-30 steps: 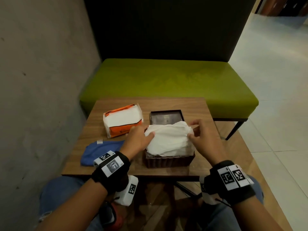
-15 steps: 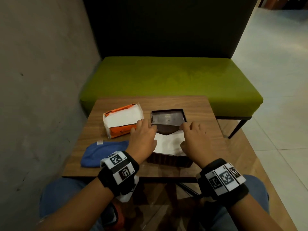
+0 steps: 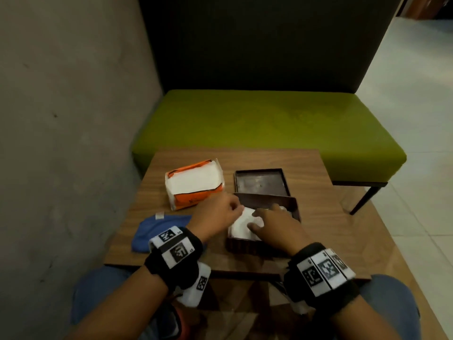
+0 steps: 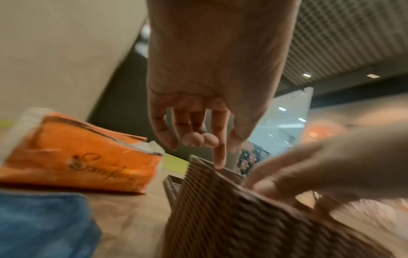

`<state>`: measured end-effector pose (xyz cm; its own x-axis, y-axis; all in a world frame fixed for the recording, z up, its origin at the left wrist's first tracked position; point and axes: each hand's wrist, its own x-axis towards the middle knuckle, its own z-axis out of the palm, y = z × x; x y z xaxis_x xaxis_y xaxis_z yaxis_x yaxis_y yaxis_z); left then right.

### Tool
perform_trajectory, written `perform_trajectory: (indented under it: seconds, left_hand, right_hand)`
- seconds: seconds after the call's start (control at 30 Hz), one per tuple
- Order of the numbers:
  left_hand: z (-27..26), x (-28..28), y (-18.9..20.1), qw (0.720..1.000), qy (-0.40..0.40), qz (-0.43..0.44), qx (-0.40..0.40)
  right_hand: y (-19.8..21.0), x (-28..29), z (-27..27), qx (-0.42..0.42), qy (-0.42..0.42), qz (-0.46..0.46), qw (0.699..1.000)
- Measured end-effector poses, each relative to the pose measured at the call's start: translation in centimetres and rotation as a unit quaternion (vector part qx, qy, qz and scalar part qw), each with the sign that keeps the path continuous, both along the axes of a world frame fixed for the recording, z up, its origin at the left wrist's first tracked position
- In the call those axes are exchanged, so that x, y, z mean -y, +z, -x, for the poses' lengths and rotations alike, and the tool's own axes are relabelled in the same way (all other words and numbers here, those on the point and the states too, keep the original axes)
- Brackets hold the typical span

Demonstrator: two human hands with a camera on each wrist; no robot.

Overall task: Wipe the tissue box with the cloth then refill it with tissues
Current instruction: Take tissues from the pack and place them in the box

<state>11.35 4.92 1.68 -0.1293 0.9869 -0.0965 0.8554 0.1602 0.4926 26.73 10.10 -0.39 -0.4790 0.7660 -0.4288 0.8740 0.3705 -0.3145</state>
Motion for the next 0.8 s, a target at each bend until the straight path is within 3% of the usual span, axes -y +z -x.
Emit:
perform_trajectory:
  seconds: [0.07,0.17,0.4,0.63,0.8]
  left_hand:
    - [2.6,-1.4,0.1,0.992,0.083,-0.071,0.070]
    - [6.9,-3.7,-0.8,0.982,0.146,-0.113,0.034]
    - [10.7,-6.2,-3.9,0.992,0.040,0.023,-0.114]
    - [10.4,-6.5,-4.7,0.986,0.021,0.019,-0.164]
    - [10.5,-6.4,-5.0,0.987,0.046,-0.011,-0.153]
  right_hand:
    - [0.1,0.4,0.1,-0.014,0.014,-0.009,1.000]
    - [-0.6,0.4,0.3,0.026,0.025,0.049,0.998]
    - [-1.1,0.6,-0.2,0.007,0.016,0.066,0.998]
    - [-1.1,0.6,-0.3,0.009,0.031,0.060,0.998]
    - [-1.0,0.6,-0.3,0.016,0.042,0.053,0.998]
